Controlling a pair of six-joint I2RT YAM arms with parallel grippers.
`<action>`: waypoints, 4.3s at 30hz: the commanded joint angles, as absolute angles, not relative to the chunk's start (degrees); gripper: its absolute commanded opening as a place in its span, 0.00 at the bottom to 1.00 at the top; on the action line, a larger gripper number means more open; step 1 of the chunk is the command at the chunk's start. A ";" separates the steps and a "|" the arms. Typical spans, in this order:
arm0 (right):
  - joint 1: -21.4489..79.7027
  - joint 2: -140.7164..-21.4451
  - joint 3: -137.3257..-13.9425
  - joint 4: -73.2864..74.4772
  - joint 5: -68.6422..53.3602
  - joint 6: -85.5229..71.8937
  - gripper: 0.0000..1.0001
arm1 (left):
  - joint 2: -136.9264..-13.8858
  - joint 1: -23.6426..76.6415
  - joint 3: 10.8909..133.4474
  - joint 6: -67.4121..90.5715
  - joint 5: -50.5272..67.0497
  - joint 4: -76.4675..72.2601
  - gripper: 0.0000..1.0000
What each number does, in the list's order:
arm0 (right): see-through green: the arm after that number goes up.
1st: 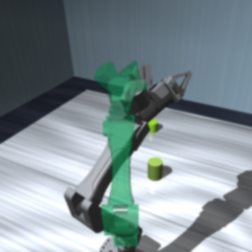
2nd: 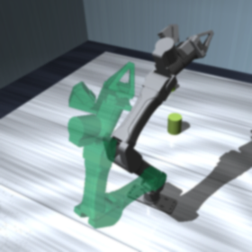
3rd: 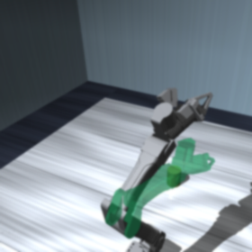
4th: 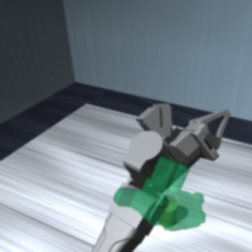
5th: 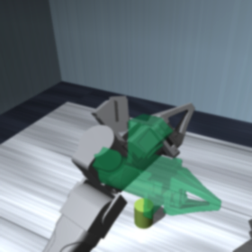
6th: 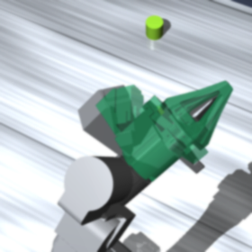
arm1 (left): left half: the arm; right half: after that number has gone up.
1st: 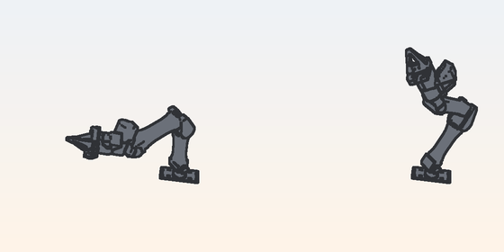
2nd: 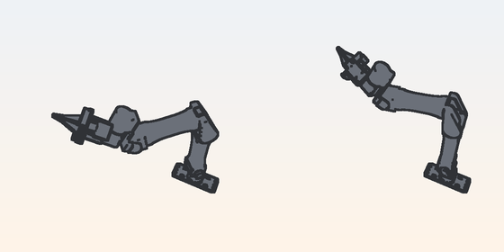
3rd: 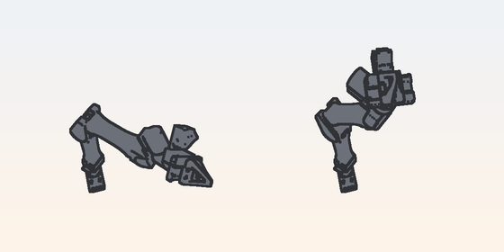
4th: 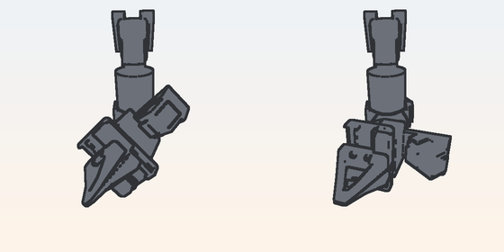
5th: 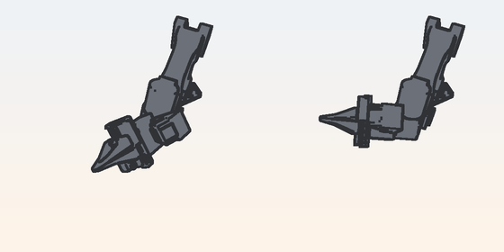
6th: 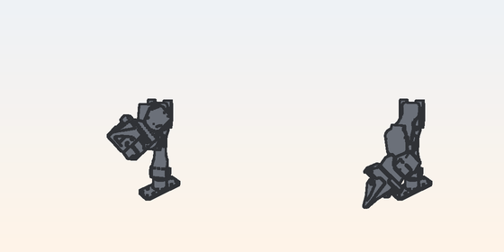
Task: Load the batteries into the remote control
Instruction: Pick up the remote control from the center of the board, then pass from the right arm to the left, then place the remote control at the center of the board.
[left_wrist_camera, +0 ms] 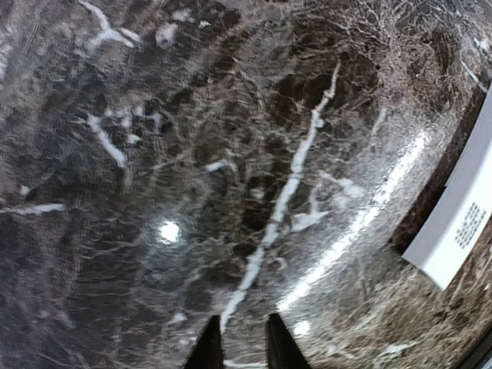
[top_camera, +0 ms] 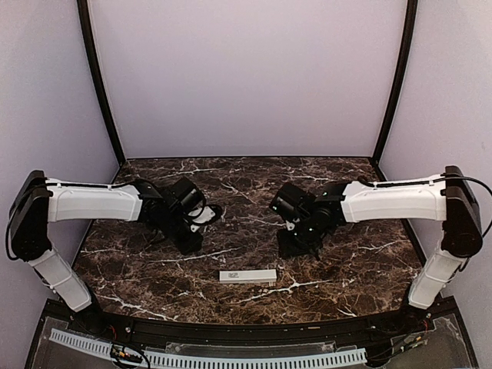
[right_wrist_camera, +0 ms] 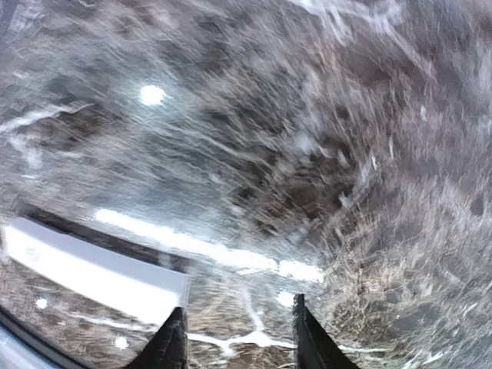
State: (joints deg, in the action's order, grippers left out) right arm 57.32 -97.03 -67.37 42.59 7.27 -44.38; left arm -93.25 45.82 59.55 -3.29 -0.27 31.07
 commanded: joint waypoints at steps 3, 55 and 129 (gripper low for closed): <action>63.37 -97.11 -77.71 37.41 4.72 -11.52 0.97 | -83.61 43.18 56.42 -0.33 -11.01 25.56 0.44; 65.38 -121.33 -101.41 44.44 -5.07 4.41 0.00 | -70.50 40.65 52.27 2.38 -9.91 16.32 0.75; 59.88 -79.51 -75.01 20.01 22.42 -22.84 0.99 | -82.76 48.66 69.49 16.58 -4.61 39.65 0.00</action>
